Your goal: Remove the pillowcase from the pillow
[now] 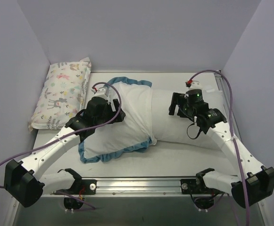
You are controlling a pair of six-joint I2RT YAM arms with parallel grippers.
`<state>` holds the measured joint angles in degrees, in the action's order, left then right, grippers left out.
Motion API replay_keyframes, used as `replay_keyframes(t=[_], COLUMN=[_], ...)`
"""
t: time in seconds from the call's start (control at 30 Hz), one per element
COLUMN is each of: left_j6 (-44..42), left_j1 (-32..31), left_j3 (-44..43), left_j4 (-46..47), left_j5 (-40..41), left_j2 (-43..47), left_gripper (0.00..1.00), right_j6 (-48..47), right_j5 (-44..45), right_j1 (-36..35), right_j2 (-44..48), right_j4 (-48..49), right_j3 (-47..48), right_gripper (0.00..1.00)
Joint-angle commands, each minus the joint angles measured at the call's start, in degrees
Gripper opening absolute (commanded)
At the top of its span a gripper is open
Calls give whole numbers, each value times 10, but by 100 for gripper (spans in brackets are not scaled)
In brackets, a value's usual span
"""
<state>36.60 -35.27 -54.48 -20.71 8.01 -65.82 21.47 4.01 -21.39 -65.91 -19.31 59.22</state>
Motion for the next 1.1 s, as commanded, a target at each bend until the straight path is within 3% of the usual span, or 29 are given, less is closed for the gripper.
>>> replay_keyframes(t=[0.0,0.07,0.17,0.2,0.33,0.4,0.47,0.5,0.53,0.6,0.63,1.07], left_j6=[-10,-8,-1,0,6,8,12,13,14,10,7,3], left_j1=[-2,-2,-2,-2,-2,0,5,14,20,43,51,237], left_j3=[-26,-25,-22,-22,-28,-28,-24,-22,-20,-19,-20,-27], left_j4=[40,48,52,52,38,24,17,15,14,8,5,-20], left_j5=[-15,-16,-13,-12,10,40,60,63,63,58,58,20], left_j2=[-25,-37,-48,-51,-60,-59,-48,-42,-37,-23,-19,25], left_gripper=[86,83,65,45,0,0,0,0,0,0,0,0], right_j6=[-44,-68,-84,-92,-92,-92,-82,-80,-71,-63,-55,-26], right_j5=[-12,-10,13,14,24,25,27,25,25,19,18,15], right_j1=[-46,-92,-140,-147,-154,-152,-145,-140,-135,-117,-110,48], right_j2=[13,2,-29,-40,-103,-123,-157,-180,-192,-211,-212,-93], right_j4=[-31,-32,-35,-35,-31,-19,-11,-8,-10,-11,-11,-77], right_j3=[22,27,28,28,23,17,18,19,21,24,25,46], right_gripper=[82,90,97,100,100,98,85,56,34,4,0,0])
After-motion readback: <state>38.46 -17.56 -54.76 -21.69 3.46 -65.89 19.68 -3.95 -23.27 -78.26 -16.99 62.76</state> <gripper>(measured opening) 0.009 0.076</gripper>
